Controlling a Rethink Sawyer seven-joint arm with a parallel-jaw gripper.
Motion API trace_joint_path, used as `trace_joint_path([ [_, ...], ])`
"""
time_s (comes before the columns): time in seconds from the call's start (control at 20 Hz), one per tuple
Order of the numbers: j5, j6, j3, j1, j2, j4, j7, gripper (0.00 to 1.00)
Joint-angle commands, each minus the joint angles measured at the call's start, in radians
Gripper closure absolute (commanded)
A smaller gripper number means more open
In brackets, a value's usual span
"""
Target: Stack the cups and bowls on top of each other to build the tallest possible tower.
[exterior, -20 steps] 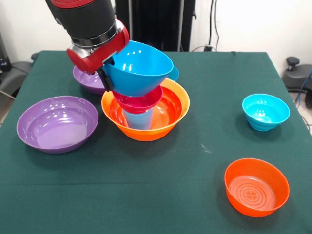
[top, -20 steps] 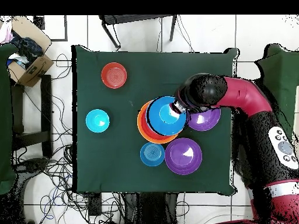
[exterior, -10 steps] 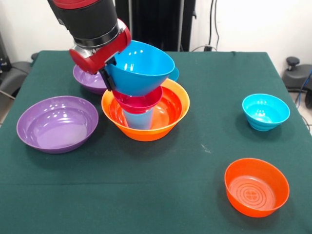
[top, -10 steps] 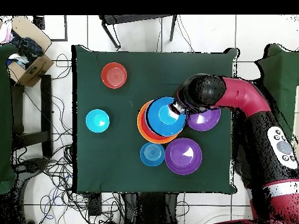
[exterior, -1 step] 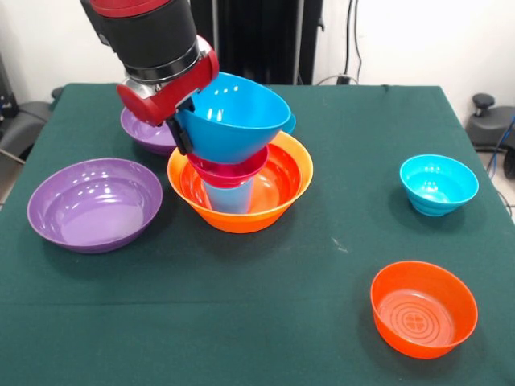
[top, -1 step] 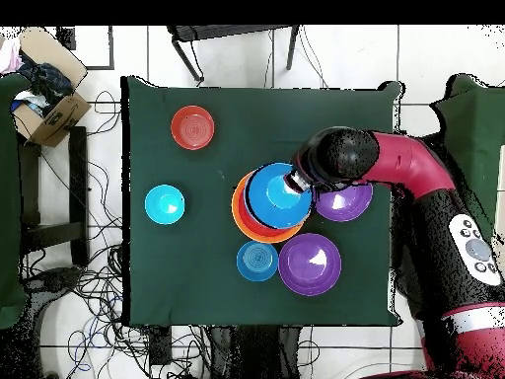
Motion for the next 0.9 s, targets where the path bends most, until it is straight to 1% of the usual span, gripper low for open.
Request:
trace_joint_path([
  [0.05, -0.026, -0.090, -0.041, 0.034, 0.037, 0.049, 0.105, 1.00],
  [0.4, -0.027, -0.103, -0.049, 0.039, 0.046, 0.049, 0.103, 1.00],
  [0.9, -0.018, -0.061, -0.057, 0.044, 0.035, 0.050, 0.102, 1.00],
])
